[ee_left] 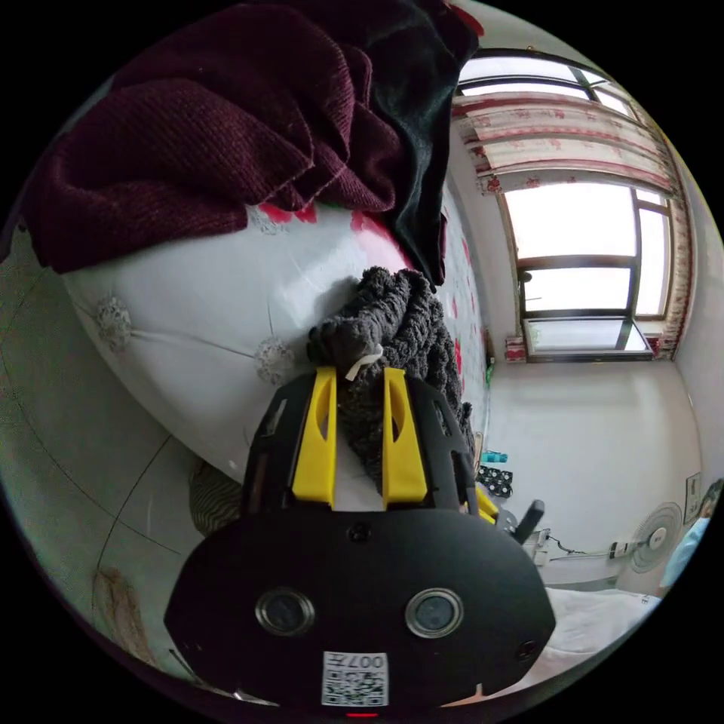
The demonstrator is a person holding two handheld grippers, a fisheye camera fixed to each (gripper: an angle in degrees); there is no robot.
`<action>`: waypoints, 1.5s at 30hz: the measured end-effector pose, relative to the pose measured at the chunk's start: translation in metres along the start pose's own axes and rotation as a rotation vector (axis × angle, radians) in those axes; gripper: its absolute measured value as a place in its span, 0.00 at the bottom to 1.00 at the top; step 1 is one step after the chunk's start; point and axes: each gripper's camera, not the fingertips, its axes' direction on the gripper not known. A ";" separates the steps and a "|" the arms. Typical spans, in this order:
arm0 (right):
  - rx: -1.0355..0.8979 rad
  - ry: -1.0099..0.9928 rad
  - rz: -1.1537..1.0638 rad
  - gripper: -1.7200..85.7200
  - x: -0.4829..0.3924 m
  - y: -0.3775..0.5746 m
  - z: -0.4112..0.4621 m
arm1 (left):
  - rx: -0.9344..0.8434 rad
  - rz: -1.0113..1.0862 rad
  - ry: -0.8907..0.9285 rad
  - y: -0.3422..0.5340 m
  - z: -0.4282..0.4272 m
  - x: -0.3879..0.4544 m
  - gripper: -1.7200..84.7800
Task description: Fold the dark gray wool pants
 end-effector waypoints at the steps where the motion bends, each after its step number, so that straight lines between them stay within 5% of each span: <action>1: -0.079 0.020 0.012 0.09 0.001 0.000 0.021 | 0.008 0.006 0.007 0.002 -0.001 0.000 0.11; 7: 0.169 0.075 0.047 0.06 0.008 0.017 -0.050 | 0.053 0.080 0.088 0.022 -0.009 0.004 0.10; 10: 0.099 -0.042 -0.021 0.07 0.007 0.013 -0.036 | 0.065 0.178 0.102 0.033 -0.002 0.028 0.09; 14: -0.122 -0.152 -0.018 0.08 0.005 0.014 0.033 | 0.063 0.416 0.144 0.049 0.015 0.107 0.08; 19: 0.110 -0.184 0.030 0.09 0.034 0.048 -0.029 | -0.031 0.825 0.171 0.097 0.065 0.252 0.08; 26: 0.215 -0.080 0.424 0.10 0.142 0.160 -0.070 | -0.635 1.267 0.204 0.268 0.290 0.388 0.11; 27: 0.216 -0.106 0.527 0.10 0.164 0.184 -0.069 | -0.794 1.242 0.123 0.290 0.339 0.378 0.12; 30: 0.271 -0.176 0.720 0.11 0.204 0.234 -0.073 | -0.911 1.207 0.103 0.312 0.375 0.360 0.12; 34: 0.293 -0.179 0.804 0.13 0.239 0.269 -0.075 | -0.741 1.213 0.070 0.279 0.343 0.354 0.12; 39: 0.346 -0.276 0.841 0.14 0.283 0.269 -0.072 | -0.474 0.901 -0.050 0.178 0.307 0.292 0.12; 45: 0.359 -0.489 0.674 0.14 0.311 0.210 -0.063 | -0.465 0.699 -0.095 0.143 0.339 0.236 0.15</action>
